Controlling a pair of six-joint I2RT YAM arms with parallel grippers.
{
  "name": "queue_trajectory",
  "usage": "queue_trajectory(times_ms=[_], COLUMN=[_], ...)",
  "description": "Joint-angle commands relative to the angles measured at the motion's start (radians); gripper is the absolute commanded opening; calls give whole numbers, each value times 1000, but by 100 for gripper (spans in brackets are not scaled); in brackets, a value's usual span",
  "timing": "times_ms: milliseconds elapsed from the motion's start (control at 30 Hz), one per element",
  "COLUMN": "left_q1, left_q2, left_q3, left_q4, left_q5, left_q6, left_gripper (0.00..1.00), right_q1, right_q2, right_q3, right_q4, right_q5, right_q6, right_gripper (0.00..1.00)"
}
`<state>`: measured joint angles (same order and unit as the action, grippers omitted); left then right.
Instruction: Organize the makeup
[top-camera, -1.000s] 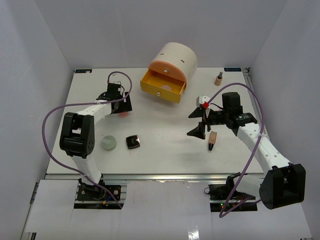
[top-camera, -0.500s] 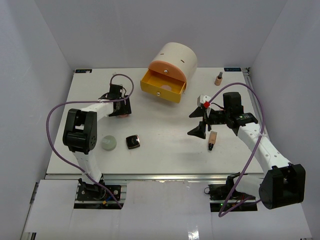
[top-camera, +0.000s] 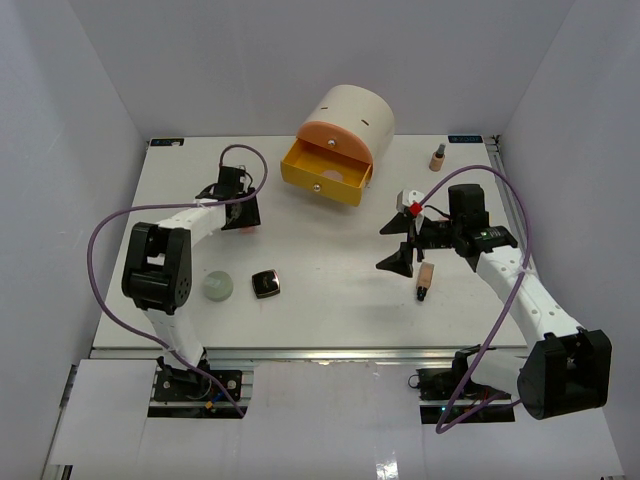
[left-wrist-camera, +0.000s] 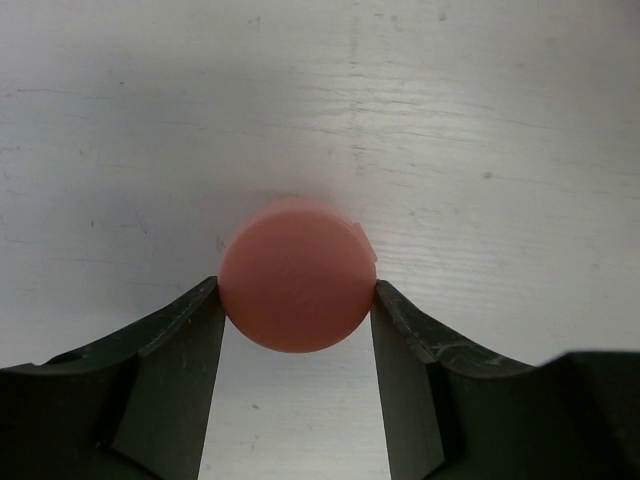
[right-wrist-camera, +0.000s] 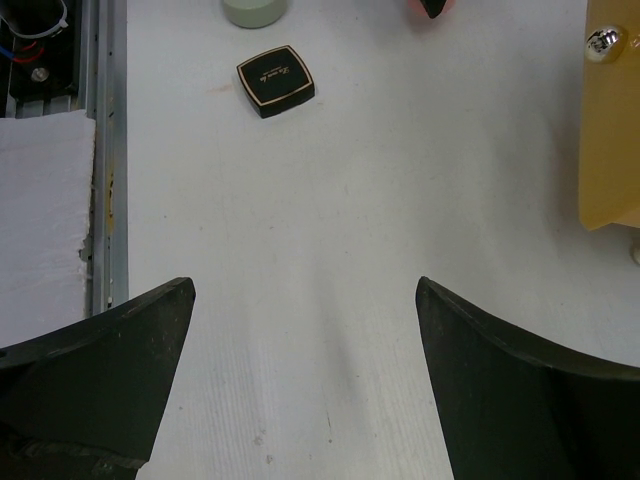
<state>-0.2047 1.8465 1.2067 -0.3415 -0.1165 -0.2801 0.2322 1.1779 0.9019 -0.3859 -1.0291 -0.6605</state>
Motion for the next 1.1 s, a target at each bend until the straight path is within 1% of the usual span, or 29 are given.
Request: queue_trajectory(times_ms=[0,133,233,267,333,500,633,767,867,900,967,1067], left_q1=[-62,-108,-134,-142,-157,-180,-202,-212,-216,-217,-219,-219], left_q2=[-246,-325,-326,-316,-282,-105,-1,76,86,84,79,69], left_q3=[4,40,99,140,209,402,534,646,658,659,661,664], left_q4=[48,72,75,76,75,47,15,-43,-57,-57,-60,-60], left_q5=[72,113,133,149,163,166,154,132,132,132,102,102], left_q6=[-43,-84,-105,-108,-107,-108,-98,-86,-76,-71,-63,-53], left_gripper=[30,27,27,27,26,27,33,52,73,78,84,89], right_q1=[-11,-12,-15,-17,-17,-25,-37,-42,-43,-44,-44,-44], right_q2=[-30,-27,-24,-24,-23,-18,-18,-15,-12,-11,-8,-4], right_q3=[0,-1,-1,-1,-3,-3,-4,-5,-5,-6,-6,-7], right_q4=[27,27,28,28,28,28,28,28,31,30,29,27], right_q5=[-35,-33,-32,-32,-32,-29,-34,-37,-38,-39,-41,-48], right_q6=[6,7,9,9,9,10,10,12,12,13,12,12], right_gripper=[98,98,98,98,98,98,98,98,98,98,98,98])
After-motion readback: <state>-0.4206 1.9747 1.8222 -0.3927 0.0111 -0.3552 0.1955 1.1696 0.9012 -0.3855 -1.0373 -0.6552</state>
